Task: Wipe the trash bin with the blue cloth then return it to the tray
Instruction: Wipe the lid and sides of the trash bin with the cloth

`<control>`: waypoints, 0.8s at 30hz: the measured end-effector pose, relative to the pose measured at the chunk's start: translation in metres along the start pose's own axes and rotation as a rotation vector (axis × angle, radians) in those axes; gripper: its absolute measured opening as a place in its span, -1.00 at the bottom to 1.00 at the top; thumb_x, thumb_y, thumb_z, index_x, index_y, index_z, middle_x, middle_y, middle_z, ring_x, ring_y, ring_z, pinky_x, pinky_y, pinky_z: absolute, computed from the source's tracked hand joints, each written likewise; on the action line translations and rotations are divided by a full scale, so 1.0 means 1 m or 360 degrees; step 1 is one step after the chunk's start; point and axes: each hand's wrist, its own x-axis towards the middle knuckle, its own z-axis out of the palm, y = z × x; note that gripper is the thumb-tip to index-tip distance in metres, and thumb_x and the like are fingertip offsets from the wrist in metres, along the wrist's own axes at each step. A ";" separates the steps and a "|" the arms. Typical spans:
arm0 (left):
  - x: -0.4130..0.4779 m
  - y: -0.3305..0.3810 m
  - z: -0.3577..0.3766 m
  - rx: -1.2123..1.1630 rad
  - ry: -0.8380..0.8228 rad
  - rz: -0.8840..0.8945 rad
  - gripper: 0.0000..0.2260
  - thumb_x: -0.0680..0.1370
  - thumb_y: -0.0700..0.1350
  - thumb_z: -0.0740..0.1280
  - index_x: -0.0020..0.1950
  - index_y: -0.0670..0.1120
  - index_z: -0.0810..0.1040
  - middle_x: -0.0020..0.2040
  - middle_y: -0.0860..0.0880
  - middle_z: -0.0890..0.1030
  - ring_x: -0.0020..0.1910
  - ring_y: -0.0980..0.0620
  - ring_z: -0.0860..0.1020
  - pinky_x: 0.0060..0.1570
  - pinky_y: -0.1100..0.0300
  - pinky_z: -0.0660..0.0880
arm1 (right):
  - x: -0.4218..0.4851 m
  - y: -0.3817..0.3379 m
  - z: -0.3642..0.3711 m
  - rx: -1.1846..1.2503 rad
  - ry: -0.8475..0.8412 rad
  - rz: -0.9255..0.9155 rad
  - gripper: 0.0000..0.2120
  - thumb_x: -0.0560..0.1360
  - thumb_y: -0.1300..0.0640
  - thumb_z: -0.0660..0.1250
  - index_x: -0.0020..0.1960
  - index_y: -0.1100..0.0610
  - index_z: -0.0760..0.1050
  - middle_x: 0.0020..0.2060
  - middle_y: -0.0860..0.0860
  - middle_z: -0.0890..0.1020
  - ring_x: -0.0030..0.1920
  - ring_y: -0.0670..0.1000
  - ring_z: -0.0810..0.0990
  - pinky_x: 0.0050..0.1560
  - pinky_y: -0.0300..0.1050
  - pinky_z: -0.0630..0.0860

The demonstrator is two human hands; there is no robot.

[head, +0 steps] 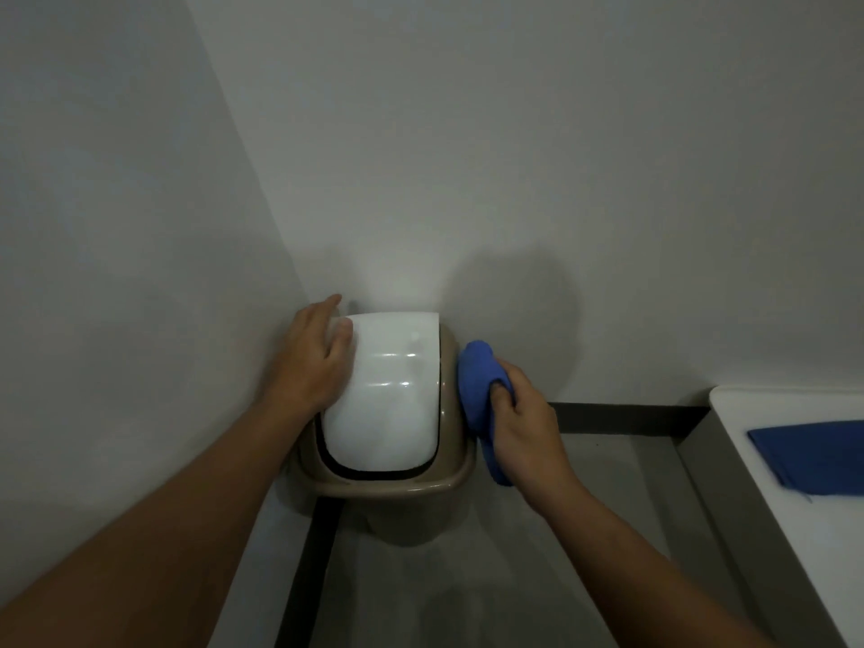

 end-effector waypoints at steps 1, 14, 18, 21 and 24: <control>-0.001 0.012 -0.003 0.0045 0.0098 0.0041 -0.54 0.50 0.06 0.05 0.33 -0.11 0.37 0.30 -0.19 0.44 0.28 -0.15 0.39 0.29 0.04 0.29 | 0.005 -0.003 -0.007 0.0034 0.0026 -0.0015 -0.70 0.58 0.10 0.07 0.29 0.01 0.38 0.09 -0.09 0.52 0.02 -0.15 0.49 0.03 -0.30 0.39; -0.083 0.214 0.129 -0.0494 -0.0911 0.0342 -0.46 0.44 -0.04 0.36 0.37 0.01 0.26 0.30 -0.05 0.43 0.21 -0.01 0.45 0.18 0.18 0.40 | 0.013 -0.005 -0.170 0.0061 -0.0207 0.0398 -0.75 0.57 0.12 0.12 -0.06 0.16 0.56 -0.13 0.17 0.66 -0.12 0.13 0.64 -0.14 -0.03 0.61; -0.113 0.251 0.177 -0.0446 -0.1073 0.0389 -0.53 0.47 -0.12 0.31 0.36 0.04 0.32 0.24 -0.07 0.54 0.13 -0.04 0.52 0.00 0.25 0.41 | -0.008 0.032 -0.246 -0.0026 -0.0281 0.0530 -0.76 0.57 0.13 0.13 -0.04 0.14 0.57 -0.08 0.19 0.67 -0.05 0.15 0.64 0.04 0.09 0.58; -0.127 0.280 0.208 -0.0410 -0.1171 0.0430 -0.62 0.44 -0.23 0.21 0.23 0.00 0.46 0.07 -0.18 0.62 -0.04 -0.15 0.59 -0.08 0.18 0.48 | -0.019 0.061 -0.292 -0.0045 -0.0328 0.0622 -0.77 0.56 0.13 0.15 0.01 0.13 0.57 -0.04 0.17 0.67 -0.02 0.13 0.64 0.09 0.08 0.56; -0.131 0.311 0.236 -0.0237 -0.1173 0.0554 -0.70 0.39 -0.25 0.20 0.09 -0.09 0.52 0.01 -0.22 0.63 -0.03 -0.22 0.58 -0.04 0.04 0.51 | -0.023 0.080 -0.336 -0.0088 -0.0363 0.0657 -0.83 0.54 0.14 0.21 0.01 0.13 0.56 -0.03 0.15 0.66 -0.03 0.09 0.64 0.05 -0.01 0.58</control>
